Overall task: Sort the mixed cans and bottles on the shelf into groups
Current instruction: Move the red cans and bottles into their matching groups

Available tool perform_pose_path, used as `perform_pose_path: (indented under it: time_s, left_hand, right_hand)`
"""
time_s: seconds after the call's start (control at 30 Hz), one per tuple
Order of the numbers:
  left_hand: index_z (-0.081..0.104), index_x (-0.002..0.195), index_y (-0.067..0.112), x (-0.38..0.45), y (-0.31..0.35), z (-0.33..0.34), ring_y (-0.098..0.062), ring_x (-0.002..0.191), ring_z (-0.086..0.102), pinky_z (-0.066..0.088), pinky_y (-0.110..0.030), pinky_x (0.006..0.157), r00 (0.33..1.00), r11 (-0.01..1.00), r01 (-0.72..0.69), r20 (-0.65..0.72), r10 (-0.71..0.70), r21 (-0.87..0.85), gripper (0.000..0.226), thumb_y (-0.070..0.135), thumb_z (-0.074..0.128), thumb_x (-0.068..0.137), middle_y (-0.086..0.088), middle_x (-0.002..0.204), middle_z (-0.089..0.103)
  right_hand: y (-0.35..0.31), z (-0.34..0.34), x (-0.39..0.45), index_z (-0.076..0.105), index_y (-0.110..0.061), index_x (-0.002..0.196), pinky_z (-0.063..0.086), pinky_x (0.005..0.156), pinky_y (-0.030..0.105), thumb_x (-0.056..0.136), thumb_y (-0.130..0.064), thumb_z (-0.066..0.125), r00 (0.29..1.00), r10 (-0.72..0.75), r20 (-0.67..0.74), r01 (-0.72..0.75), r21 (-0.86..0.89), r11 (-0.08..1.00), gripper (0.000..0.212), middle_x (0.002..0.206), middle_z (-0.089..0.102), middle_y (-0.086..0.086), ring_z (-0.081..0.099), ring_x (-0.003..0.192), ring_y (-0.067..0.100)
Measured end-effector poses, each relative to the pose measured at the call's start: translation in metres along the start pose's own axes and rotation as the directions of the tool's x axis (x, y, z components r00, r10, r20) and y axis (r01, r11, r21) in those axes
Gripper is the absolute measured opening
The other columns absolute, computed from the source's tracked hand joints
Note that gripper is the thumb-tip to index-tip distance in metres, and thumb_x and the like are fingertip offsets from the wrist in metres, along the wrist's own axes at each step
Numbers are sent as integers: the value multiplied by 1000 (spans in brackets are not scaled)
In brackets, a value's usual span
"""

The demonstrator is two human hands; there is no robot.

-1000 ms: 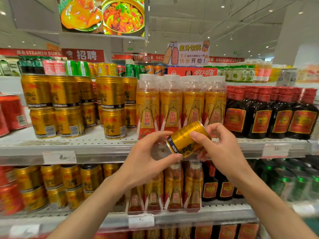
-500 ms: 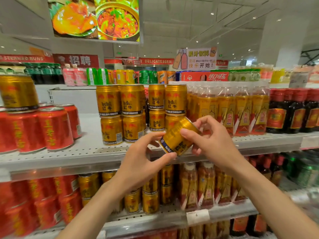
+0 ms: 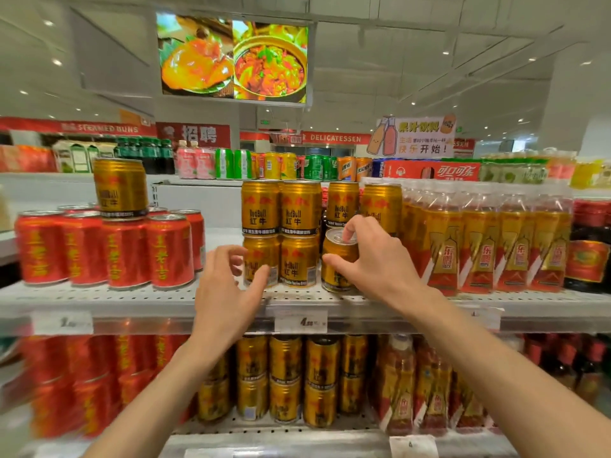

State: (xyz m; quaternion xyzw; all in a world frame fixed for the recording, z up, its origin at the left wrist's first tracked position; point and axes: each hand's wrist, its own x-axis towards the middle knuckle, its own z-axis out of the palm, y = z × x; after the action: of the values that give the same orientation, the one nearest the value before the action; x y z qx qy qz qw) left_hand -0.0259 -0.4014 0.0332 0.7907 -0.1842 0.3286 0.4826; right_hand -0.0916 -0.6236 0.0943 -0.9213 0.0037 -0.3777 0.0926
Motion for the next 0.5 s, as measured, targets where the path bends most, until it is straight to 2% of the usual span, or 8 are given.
perform_pose_path:
  time_s: [0.07, 0.13, 0.27, 0.37, 0.5]
  left_hand:
    - [45, 136, 20, 8, -7, -3, -20, 106, 57, 56, -49, 95, 997, 997, 76, -11, -75, 27, 60, 41, 75, 89, -1, 124, 47]
    - [31, 150, 22, 15, -10, -3, -22, 120, 54, 52, -51, 104, 993, 993, 110, 27, -111, 38, 77, 49, 71, 90, -4, 142, 41]
    - [12, 161, 29, 27, -4, 1, -23, 145, 42, 40, -54, 117, 987, 995, 98, 124, -100, 17, 89, 61, 59, 93, 0, 165, 31]
    - [12, 163, 33, 36, 3, 6, -20, 146, 43, 39, -55, 118, 981, 994, 88, 179, -74, -70, 83, 61, 54, 96, 4, 165, 35]
    - [33, 151, 43, 42, 4, 15, -15, 129, 59, 51, -53, 107, 988, 993, 33, 151, -15, -114, 59, 62, 51, 97, 11, 146, 56]
  right_hand:
    - [0, 6, 2, 49, -22, 106, 52, 61, 31, 89, -60, 62, 999, -34, -33, 31, -85, 996, 43, 106, 53, -4, 60, 73, 18]
    - [2, 8, 2, 50, -21, 111, 56, 62, 32, 91, -59, 60, 998, -62, -30, 58, -121, 991, 44, 108, 54, -5, 61, 73, 16]
    - [4, 10, -3, 47, -25, 118, 59, 68, 32, 91, -57, 63, 998, -69, 5, 69, -94, 993, 45, 109, 59, -7, 63, 80, 14]
    - [5, 9, -2, 48, -24, 119, 53, 64, 28, 91, -58, 61, 998, -62, 2, 61, -123, 991, 46, 111, 57, -7, 59, 77, 13]
    - [6, 10, 1, 50, -23, 118, 46, 60, 25, 89, -63, 60, 999, -52, -7, 50, -177, 983, 50, 113, 52, -6, 54, 70, 13]
